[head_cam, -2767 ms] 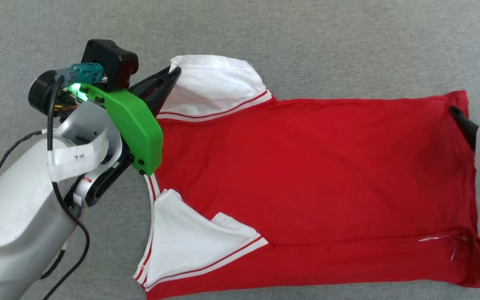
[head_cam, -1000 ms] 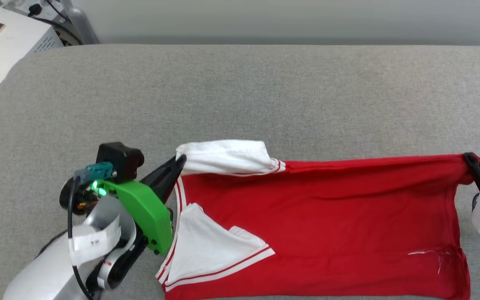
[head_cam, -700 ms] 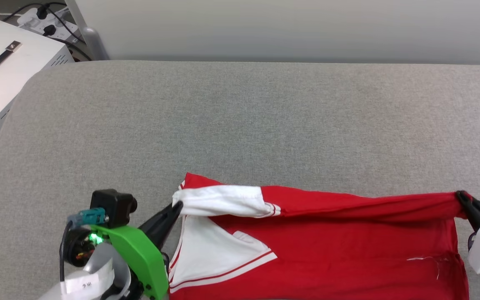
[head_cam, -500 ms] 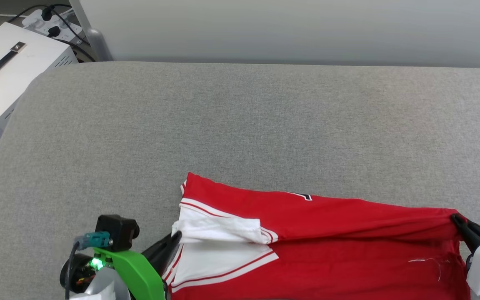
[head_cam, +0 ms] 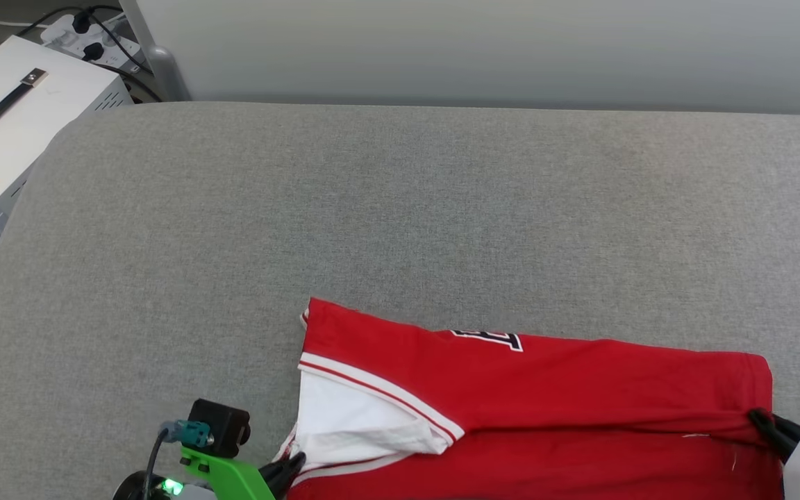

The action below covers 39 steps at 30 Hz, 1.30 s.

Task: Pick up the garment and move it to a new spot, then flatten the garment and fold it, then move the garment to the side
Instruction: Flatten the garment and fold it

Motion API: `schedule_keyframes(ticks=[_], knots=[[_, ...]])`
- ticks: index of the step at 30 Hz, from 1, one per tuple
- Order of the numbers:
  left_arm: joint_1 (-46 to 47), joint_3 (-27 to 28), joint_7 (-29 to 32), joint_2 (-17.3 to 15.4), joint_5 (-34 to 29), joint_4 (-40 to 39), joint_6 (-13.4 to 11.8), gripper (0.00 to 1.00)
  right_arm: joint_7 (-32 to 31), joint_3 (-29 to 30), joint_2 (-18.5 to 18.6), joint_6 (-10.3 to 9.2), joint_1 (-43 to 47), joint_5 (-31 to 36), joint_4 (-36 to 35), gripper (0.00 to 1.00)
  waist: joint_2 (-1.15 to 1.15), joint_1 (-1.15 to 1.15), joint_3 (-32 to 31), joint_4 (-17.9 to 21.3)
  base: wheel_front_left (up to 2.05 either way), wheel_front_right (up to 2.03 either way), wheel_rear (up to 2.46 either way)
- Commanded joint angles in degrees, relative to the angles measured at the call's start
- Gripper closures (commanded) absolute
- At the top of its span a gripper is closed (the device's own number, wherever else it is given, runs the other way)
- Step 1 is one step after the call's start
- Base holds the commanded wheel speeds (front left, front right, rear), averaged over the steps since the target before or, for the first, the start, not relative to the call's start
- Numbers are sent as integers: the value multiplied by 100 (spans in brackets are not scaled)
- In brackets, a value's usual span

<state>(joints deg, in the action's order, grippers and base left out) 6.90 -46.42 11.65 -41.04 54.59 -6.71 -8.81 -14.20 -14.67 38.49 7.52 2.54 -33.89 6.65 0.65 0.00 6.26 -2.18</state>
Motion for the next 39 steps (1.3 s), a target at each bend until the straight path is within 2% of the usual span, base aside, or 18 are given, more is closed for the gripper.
schedule_keyframes(ticks=[1,2,9,15,20,21,22,26,29,32,36,39], knots=[[-71,-40,12,52,-47,60,24,51,22,-108,63,-3,4,44,91,40,-65,0,-11,5,0,0,0],[-71,-65,3,68,-73,89,30,0,49,-139,69,-3,-12,37,131,0,-65,0,-16,10,0,0,0],[-95,-98,-172,160,-154,280,39,0,99,-240,77,-3,-55,-131,183,0,-65,0,-196,41,0,0,0],[4,309,-928,330,-218,125,-59,0,-122,255,-102,-3,-46,-83,-200,0,-65,0,-408,79,0,0,0],[175,727,-1905,510,-573,165,-288,0,-587,854,-586,-3,29,140,-411,0,-65,0,-452,92,0,0,0],[208,805,-2151,549,-684,187,-336,0,-695,974,-732,-3,57,143,-459,0,-65,0,-446,94,0,0,0],[270,1057,-2549,697,-975,242,-439,0,-961,1280,-1028,-3,156,257,-520,0,-65,0,-404,81,0,0,0],[280,1701,-2659,1017,-1629,160,-485,0,-1251,1740,-1444,-3,281,389,-492,0,-65,0,-289,35,0,0,0],[137,2273,-2662,1340,-2255,-22,-381,0,-1376,1991,-1669,-3,326,482,-440,0,-65,0,-206,-5,0,0,0],[-55,2796,-2663,1717,-2781,-189,-135,0,-1447,2167,-1847,-3,353,562,-367,0,-65,0,-127,-45,0,0,0],[-273,3335,-2664,2128,-3274,-267,190,0,-1534,2368,-2091,-3,326,350,-227,0,-65,0,-39,-96,0,0,0],[-362,3568,-2664,2359,-3494,-199,465,0,-1591,2496,-2115,-3,301,273,-56,0,-65,0,18,-134,0,0,0]])
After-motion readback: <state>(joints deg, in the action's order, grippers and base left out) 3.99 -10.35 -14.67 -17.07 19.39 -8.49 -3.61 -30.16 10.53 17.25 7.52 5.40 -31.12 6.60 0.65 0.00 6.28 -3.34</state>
